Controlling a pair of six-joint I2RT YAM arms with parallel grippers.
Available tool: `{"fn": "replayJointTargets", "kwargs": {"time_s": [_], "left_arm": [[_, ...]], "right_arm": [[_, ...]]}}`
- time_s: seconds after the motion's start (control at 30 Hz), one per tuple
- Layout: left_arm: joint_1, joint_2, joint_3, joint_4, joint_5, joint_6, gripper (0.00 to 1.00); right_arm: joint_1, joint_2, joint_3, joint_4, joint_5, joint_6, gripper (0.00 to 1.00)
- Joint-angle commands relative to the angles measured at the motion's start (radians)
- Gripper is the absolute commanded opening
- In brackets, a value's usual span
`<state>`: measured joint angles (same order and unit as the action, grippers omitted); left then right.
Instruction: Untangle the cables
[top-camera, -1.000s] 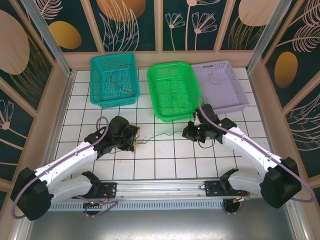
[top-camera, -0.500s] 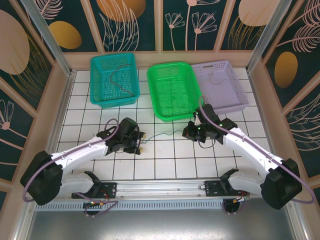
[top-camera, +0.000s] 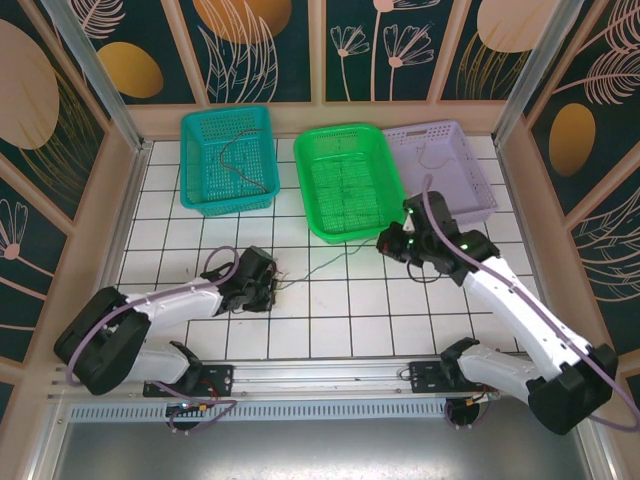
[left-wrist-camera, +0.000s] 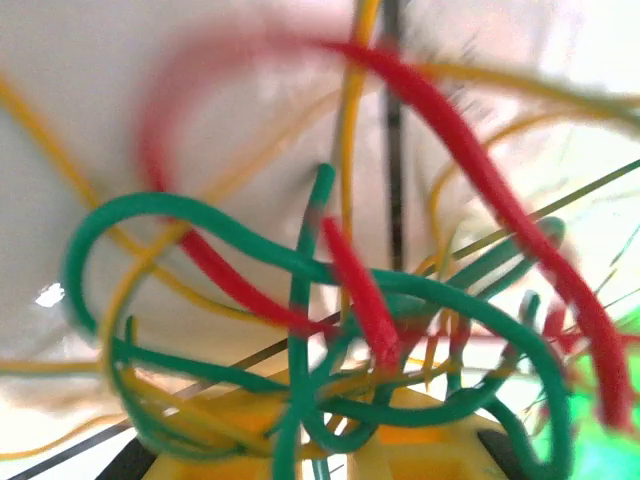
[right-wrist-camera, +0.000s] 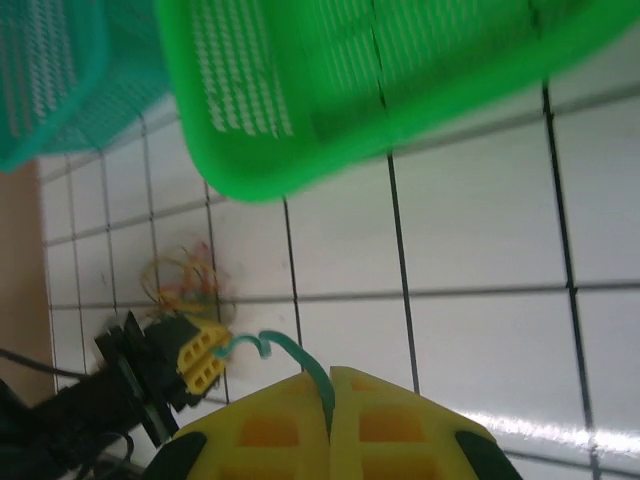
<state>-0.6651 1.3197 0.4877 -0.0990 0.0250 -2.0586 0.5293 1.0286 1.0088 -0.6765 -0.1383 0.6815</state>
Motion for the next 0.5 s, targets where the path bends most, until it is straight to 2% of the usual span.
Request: {"fn": "replayJointTargets", "kwargs": {"time_s": [0.0, 0.2, 0.47], "left_arm": [[0.083, -0.024, -0.064, -0.103, -0.100, 0.068, 0.15], [0.159, -0.007, -0.057, -0.110, -0.122, 0.153, 0.17], [0.177, 0.030, -0.039, -0.094, -0.123, 0.203, 0.16]], "right_arm": [[-0.064, -0.088, 0.109, -0.040, 0.235, -0.103, 0.00], [-0.126, -0.106, 0.208, -0.004, 0.249, -0.185, 0.00], [-0.131, -0.108, 0.280, 0.022, 0.253, -0.176, 0.00]]}}
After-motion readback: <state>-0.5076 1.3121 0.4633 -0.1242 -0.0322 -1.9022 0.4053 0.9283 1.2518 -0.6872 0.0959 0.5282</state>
